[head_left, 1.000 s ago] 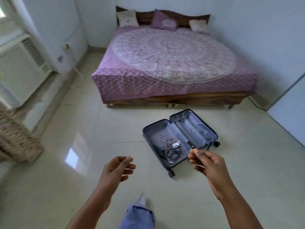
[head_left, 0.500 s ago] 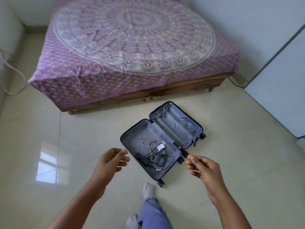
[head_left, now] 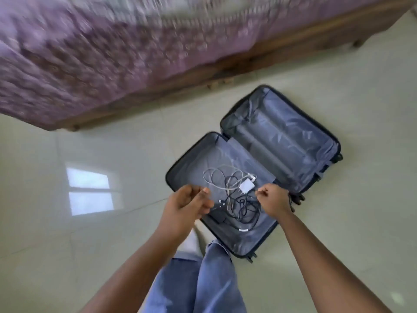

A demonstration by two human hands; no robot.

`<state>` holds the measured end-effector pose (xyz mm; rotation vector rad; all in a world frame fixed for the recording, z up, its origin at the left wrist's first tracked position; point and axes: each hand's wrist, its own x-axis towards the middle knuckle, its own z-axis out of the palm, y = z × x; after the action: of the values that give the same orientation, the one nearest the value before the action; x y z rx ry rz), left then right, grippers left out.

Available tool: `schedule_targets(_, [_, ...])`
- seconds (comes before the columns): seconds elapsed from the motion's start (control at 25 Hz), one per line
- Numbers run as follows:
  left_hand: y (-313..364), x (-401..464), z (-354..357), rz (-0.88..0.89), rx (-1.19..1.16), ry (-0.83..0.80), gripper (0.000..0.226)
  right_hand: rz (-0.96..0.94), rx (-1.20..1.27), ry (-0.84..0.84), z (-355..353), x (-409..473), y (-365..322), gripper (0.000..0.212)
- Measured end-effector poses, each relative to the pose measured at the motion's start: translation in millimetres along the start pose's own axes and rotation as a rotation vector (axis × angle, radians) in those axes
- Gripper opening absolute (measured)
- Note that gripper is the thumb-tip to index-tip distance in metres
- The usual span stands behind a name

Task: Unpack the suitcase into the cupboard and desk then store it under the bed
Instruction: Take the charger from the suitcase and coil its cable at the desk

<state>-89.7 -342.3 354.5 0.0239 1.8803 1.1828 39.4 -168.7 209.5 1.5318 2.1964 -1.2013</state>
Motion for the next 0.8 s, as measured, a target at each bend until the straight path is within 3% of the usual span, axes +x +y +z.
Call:
schedule_targets(0.16, [-100,142,31,-0.059,0.012,-0.019,0.016,0.056,-0.257,0.007,112,136,76,0.012])
schedule_targets(0.36, [-189,210,18,-0.107,0.060,0.000,0.013,0.225,-0.395,-0.100,217,235,144,0.062])
schedule_targets(0.44, [-209,218,7,-0.138,0.074,0.013,0.012,0.304,-0.425,-0.076,238,248,152,0.063])
schedule_targets(0.64, [-183,192,-9,-0.162,0.218,-0.008,0.015,0.261,-0.518,0.024,203,184,105,0.060])
schedule_targets(0.8, [-89,102,-23,-0.139,0.237,-0.076,0.018,-0.025,-0.127,0.034,101,50,16,0.060])
